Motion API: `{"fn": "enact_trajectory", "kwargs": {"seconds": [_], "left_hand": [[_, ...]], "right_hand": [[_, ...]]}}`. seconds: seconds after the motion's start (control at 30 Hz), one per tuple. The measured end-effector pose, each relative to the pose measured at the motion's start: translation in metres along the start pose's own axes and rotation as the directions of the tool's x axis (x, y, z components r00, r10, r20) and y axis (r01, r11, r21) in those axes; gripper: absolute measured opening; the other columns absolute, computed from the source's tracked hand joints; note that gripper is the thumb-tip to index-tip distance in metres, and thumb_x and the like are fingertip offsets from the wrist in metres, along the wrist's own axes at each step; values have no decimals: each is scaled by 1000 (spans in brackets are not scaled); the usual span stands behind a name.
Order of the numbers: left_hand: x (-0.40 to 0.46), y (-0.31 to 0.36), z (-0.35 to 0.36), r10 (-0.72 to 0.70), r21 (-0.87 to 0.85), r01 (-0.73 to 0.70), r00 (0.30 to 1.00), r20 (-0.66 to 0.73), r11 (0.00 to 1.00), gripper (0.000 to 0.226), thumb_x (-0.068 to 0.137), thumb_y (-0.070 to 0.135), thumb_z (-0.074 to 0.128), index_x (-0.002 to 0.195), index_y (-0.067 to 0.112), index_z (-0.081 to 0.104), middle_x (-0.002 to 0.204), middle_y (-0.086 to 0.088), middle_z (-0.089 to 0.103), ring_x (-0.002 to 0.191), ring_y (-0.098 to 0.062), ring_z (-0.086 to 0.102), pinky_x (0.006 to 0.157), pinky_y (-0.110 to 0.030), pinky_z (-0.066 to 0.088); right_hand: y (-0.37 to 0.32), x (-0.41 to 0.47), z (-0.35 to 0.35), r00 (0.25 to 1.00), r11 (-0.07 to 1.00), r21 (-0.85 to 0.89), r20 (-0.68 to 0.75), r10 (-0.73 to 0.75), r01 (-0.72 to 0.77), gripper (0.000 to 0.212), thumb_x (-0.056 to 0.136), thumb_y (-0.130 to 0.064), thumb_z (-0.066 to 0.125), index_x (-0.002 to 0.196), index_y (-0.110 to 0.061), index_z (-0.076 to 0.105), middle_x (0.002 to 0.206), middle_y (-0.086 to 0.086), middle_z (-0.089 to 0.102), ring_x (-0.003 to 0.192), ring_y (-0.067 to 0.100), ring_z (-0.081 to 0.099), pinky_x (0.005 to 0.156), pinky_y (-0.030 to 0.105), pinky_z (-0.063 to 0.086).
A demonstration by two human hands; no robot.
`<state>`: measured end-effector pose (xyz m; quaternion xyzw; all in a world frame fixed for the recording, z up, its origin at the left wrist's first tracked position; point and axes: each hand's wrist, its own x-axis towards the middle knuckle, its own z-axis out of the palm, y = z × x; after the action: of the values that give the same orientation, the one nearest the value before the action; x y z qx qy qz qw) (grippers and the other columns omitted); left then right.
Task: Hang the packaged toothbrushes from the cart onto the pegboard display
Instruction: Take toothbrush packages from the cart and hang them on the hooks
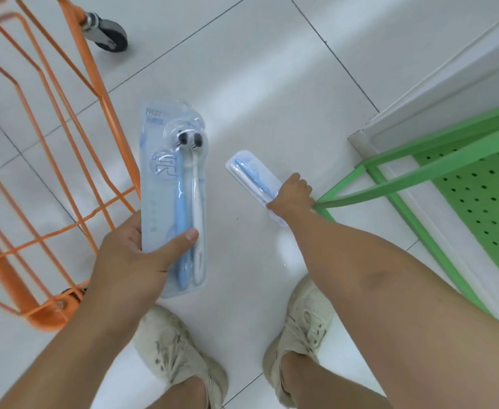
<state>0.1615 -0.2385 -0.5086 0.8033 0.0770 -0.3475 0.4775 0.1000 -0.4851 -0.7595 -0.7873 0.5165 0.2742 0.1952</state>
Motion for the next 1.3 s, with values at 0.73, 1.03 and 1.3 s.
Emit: {"fn": "enact_trajectory", "kwargs": {"seconds": [0.73,1.03,1.3], "left_hand": [[-218,178,-47,-49,-185,82,983,179,979,35,73,3,82,102,21,70,94,1,76,82,-7,73,72,-30,56],[-394,375,-141,90,-430,174,845,527,886,53,59,22,77,108,6,65,89,-8,75,81,-26,73,76,-38,56],[-459,449,-175,357,-323,-216,798,486,921,61,66,1,86,122,8,63,110,-13,75,100,-31,73,82,-44,58]], "right_hand": [[24,-405,-323,915,-195,911,311,-257,-364,35,91,-10,71,123,0,65,116,19,71,100,32,70,87,46,60],[12,-637,-511,907,-481,777,275,-319,-406,76,72,-35,85,137,-5,59,137,17,62,127,32,60,110,50,45],[22,-718,-572,925,-518,770,265,-271,-372,58,83,-38,78,133,-12,63,123,10,72,113,25,69,102,39,53]]}}
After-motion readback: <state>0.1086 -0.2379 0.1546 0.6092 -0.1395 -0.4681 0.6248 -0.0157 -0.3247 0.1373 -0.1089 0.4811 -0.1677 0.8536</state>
